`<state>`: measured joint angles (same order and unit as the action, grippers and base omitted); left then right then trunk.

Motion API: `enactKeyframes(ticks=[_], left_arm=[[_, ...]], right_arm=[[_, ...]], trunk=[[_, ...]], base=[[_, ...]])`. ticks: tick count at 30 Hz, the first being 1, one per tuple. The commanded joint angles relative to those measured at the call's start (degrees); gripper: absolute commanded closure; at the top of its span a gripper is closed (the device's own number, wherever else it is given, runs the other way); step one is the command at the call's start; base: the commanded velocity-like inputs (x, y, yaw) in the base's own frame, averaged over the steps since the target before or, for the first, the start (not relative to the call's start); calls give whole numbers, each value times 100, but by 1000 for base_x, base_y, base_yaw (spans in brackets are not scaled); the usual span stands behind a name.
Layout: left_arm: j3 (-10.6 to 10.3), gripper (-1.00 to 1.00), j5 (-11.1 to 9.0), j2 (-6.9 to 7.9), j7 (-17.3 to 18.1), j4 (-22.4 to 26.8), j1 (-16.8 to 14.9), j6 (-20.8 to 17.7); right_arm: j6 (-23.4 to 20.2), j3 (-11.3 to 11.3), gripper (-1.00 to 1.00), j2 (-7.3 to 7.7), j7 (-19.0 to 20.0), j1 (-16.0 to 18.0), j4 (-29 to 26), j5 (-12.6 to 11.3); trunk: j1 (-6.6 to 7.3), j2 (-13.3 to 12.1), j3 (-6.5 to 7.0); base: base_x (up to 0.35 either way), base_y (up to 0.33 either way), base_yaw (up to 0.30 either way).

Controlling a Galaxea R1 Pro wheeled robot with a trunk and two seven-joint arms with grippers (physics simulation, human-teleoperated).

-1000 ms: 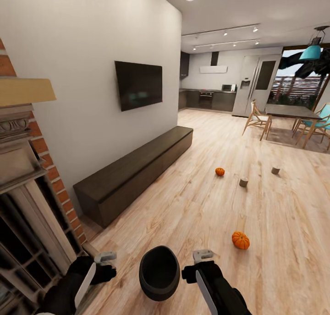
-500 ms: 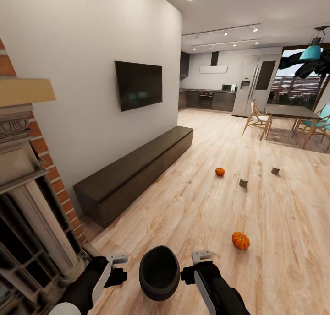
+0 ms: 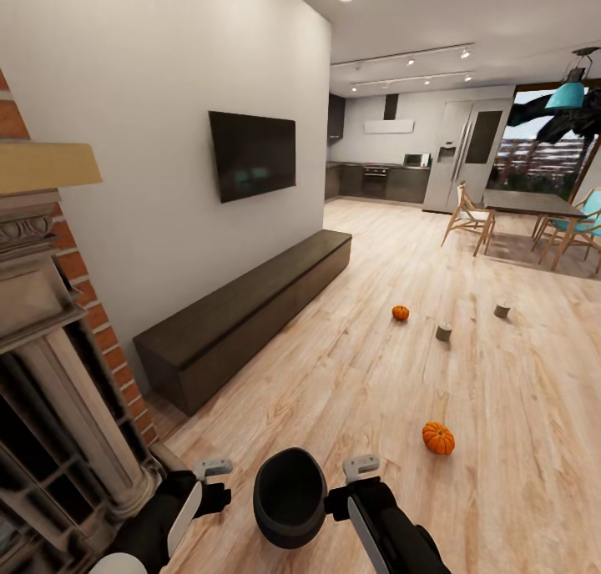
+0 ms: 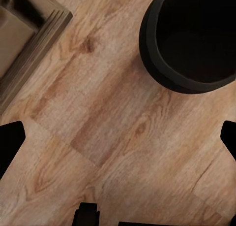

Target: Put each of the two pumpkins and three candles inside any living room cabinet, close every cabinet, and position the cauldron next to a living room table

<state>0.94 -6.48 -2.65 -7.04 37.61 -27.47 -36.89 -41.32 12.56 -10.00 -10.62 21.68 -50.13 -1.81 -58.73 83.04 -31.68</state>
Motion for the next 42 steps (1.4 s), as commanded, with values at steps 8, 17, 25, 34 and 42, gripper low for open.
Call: enactKeyframes(ticks=[8, 17, 25, 34, 42], left_arm=[[3, -100, -38, -6, -35, -11, 4, 3], [3, -100, -37, -6, -23, -25, 4, 0], [3, -100, -42, -13, 22, -215, -2, -1], [3, -100, -39, -21, 72, -312, -7, -51], [1, -100, -42, -29, 145, -371, -12, -99]], right_arm=[[-27, 25, -100, 0, -51, 3, -6, -21], [-26, 27, -100, 0, -50, 3, -6, -155], [-26, 27, -100, 0, -48, 3, -6, -194], [-26, 32, -100, 0, -46, 3, -6, -198], [-26, 67, -100, 0, -46, 3, 2, -325]], trunk=[[0, 3, -6], [0, 3, -6], [0, 3, -6], [0, 3, -6], [0, 3, -6]], base=[[158, 0, 0], [114, -11, 0], [208, -1, 0], [55, 0, 0], [20, 0, 0]])
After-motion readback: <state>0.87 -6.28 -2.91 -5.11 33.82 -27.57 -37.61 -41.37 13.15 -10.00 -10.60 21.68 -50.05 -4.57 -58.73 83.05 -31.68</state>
